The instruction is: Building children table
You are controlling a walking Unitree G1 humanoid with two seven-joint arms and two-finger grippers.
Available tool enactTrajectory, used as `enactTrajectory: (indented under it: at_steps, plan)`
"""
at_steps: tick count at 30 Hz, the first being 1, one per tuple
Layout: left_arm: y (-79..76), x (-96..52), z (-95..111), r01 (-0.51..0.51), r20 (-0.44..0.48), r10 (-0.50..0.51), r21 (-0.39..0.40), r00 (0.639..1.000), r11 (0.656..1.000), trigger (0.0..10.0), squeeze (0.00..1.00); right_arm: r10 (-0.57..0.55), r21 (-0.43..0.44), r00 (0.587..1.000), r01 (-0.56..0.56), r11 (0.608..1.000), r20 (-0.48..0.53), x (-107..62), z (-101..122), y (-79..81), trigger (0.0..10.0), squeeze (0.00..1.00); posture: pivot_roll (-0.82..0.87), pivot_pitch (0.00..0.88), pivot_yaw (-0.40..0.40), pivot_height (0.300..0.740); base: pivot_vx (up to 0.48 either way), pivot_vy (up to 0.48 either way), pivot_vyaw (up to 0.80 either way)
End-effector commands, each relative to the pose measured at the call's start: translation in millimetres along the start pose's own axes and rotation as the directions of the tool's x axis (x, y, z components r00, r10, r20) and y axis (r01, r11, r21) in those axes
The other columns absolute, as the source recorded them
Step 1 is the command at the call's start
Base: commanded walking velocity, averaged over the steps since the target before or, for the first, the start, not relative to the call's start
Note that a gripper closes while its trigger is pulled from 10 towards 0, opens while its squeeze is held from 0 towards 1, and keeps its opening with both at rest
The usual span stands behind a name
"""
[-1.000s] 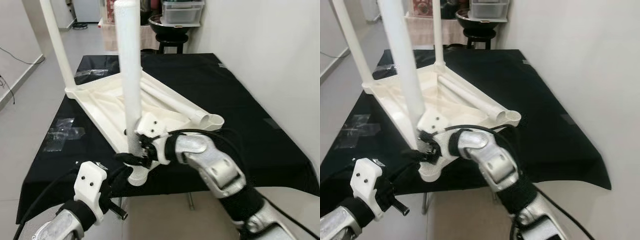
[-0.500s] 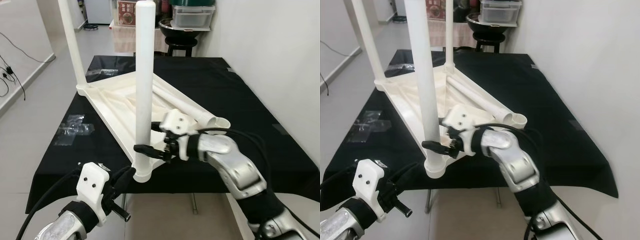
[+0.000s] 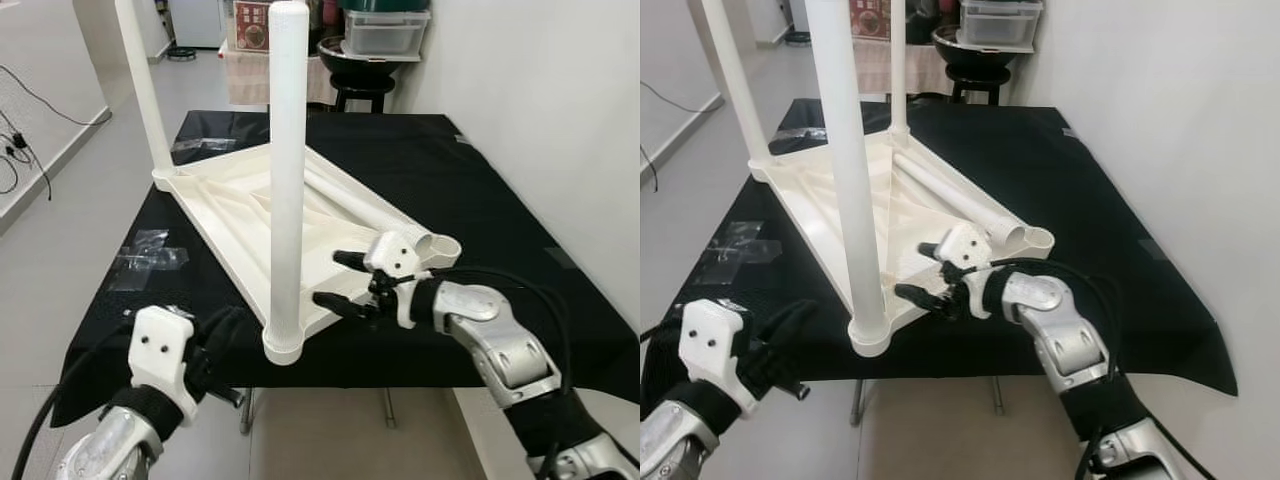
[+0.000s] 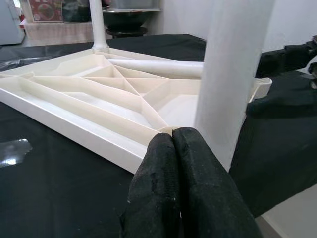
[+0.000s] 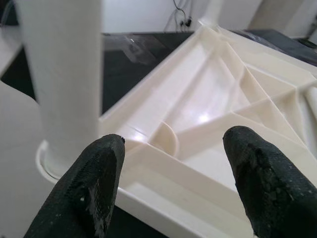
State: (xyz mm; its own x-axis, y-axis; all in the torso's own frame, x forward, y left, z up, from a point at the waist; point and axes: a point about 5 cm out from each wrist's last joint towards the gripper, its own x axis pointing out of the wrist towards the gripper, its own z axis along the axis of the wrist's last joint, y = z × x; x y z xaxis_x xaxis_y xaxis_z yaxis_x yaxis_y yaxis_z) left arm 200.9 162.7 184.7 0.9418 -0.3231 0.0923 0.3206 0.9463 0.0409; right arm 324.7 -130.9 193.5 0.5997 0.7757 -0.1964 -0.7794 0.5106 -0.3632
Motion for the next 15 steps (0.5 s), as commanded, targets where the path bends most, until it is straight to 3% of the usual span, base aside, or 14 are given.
enactTrajectory:
  at_steps: [1,5,10,15]
  plan:
    - [2.6,0.7,-1.2,-0.029,0.000,0.029,0.000,1.000,1.000,10.0,0.00,-0.028,-0.041,0.999,0.027,0.999,-0.043,-4.6,-7.4,-4.4,10.0,0.00,0.06,0.078,-0.056,0.740,0.000,-0.274,0.53]
    - [5.8,2.5,-2.4,-0.056,-0.004,0.056,0.001,0.998,0.998,10.0,0.00,-0.024,-0.110,0.996,0.014,0.994,-0.090,-6.7,-12.5,-7.3,10.0,0.00,0.06,0.077,-0.055,0.740,0.000,-0.428,0.73]
    - [6.5,4.1,-3.2,-0.063,-0.007,0.063,-0.005,0.998,0.998,10.0,0.00,-0.014,-0.127,0.996,0.003,0.992,-0.087,-4.1,-11.0,-7.9,10.0,0.00,0.06,0.076,-0.057,0.740,0.000,-0.480,0.80]
    - [8.3,4.7,-1.6,-0.081,0.018,0.081,-0.009,0.997,0.997,10.0,0.00,-0.020,-0.204,0.991,-0.007,0.979,-0.129,-1.6,-13.8,-7.5,10.0,0.00,0.06,0.075,-0.060,0.740,0.000,0.000,0.18]
